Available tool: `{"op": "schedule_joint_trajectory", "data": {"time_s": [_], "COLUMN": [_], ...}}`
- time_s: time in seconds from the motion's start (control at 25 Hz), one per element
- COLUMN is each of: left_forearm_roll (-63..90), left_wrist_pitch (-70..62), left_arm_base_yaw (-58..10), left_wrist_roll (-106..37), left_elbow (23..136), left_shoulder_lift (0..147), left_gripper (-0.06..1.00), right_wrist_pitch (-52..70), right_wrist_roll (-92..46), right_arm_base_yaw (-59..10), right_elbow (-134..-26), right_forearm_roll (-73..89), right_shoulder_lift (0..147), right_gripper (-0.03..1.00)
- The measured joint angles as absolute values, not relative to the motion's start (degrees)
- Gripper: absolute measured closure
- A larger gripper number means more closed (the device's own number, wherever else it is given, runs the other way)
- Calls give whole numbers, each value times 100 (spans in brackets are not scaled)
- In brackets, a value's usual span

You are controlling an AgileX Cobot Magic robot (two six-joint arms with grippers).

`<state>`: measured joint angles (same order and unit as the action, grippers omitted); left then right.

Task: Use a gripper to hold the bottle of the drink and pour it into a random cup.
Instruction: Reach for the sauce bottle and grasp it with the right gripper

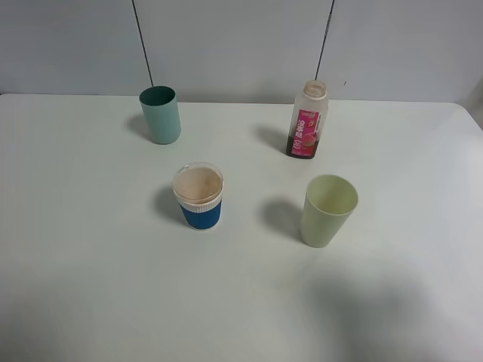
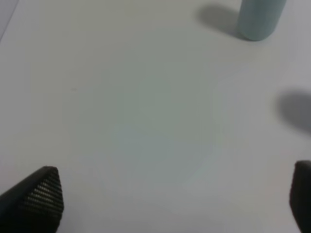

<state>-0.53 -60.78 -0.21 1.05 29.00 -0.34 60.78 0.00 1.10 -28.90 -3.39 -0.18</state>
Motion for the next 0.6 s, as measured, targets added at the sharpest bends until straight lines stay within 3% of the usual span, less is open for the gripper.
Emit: {"op": "schedule_joint_trajectory", "data": {"time_s": [0.6], "left_forearm_roll": [-53], "left_wrist_pitch": [-6078], "left_arm_base_yaw": [-21], "left_wrist_roll": [105], "left_elbow": [2900], "left_shoulder_lift": [-34], "left_gripper": [2], "right_wrist_pitch": [6078], "right_wrist_roll": [0], "right_arm_base_yaw": [110], "right_elbow": [-2890], "right_forearm_roll": [-339], "right_shoulder_lift": [-18], "right_gripper": [-3]}}
